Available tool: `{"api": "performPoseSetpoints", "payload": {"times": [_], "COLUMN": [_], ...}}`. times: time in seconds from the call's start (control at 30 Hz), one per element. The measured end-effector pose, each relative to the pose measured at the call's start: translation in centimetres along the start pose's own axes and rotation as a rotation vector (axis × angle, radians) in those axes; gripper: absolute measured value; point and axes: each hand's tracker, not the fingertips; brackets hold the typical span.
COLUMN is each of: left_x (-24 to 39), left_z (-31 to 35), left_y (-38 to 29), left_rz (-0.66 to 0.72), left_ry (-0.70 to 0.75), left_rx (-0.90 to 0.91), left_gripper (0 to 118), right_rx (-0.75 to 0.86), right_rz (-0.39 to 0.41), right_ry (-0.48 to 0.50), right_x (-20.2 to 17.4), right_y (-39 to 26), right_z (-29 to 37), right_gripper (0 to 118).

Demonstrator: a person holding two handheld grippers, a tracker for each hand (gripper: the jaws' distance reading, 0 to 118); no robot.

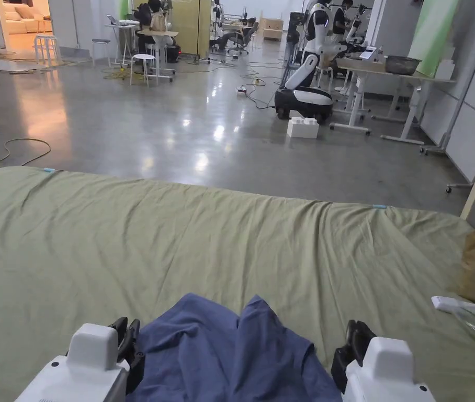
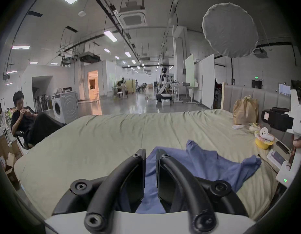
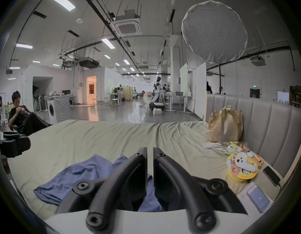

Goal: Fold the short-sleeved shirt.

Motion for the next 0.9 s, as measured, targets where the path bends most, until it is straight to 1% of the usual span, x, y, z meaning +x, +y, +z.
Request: {"api": "performPoseSetpoints", "payload": {"times": [0.03, 0.07, 0.17, 0.2, 0.27, 0.3, 0.33, 0.37, 0.47, 0.53, 0.6, 0.67, 0.73, 0.77, 0.83, 0.87, 0.9], "left_x": [0.2, 0.4, 1.0, 1.0, 0.6, 0.4, 0.2, 0.0, -0.7, -1.1, -1.6, -2.4, -3.0, -3.4, -3.8, -4.0, -4.0], "left_z": [0.2, 0.3, 0.2, 0.1, -0.4, -0.7, -1.2, -1.6, -3.3, -5.1, -7.2, -9.7, -12.5, -14.2, -17.3, -19.2, -20.4], "left_y": [0.1, 0.2, 0.0, -0.1, -0.6, -0.9, -1.4, -1.9, -3.5, -4.6, -5.4, -5.7, -5.7, -5.5, -4.6, -4.2, -3.8], "left_rz": [0.012, 0.020, -0.001, -0.006, 0.048, 0.091, 0.113, 0.110, 0.124, 0.138, 0.139, 0.163, 0.188, 0.197, 0.210, 0.207, 0.199], "left_ry": [-0.012, -0.021, 0.021, 0.040, 0.056, 0.033, 0.030, 0.044, 0.030, -0.007, 0.008, -0.007, -0.004, -0.002, -0.007, -0.011, -0.014], "left_rx": [0.014, 0.023, 0.025, 0.022, 0.004, -0.014, -0.045, -0.074, -0.150, -0.246, -0.281, -0.330, -0.364, -0.379, -0.414, -0.423, -0.424], "left_gripper": [4, 4, 1, 1, 1, 1, 1, 1, 1, 1, 1, 2, 2, 4, 13, 22, 34], "right_rx": [-0.017, -0.041, 0.014, -0.002, 0.008, -0.015, -0.010, -0.023, -0.085, -0.113, -0.148, -0.178, -0.196, -0.207, -0.268, -0.248, -0.250], "right_rz": [-0.034, -0.054, 0.003, -0.022, -0.005, -0.009, 0.006, 0.019, 0.005, -0.001, -0.011, 0.008, 0.006, 0.002, -0.035, -0.016, -0.014], "right_ry": [0.021, 0.019, -0.001, 0.002, 0.002, 0.005, 0.010, 0.016, 0.023, 0.022, 0.026, 0.021, 0.022, 0.021, 0.015, 0.013, 0.012], "right_x": [0.0, -0.2, -0.6, -0.6, -0.7, -0.7, -0.7, -0.8, -0.5, -0.3, 0.0, 0.1, 0.5, 0.7, 1.2, 1.3, 1.5], "right_y": [0.0, -0.1, 0.2, -0.1, -0.2, -0.5, -0.8, -1.1, -2.7, -3.6, -4.6, -5.2, -5.8, -6.2, -7.0, -7.1, -7.3], "right_z": [0.0, 0.0, 0.1, 0.1, 0.0, -0.1, -0.2, -0.4, -0.8, -1.2, -1.7, -2.3, -3.0, -3.3, -4.1, -4.5, -4.7], "right_gripper": [3, 2, 1, 1, 1, 1, 1, 1, 1, 1, 1, 1, 1, 1, 1, 1, 1]}}
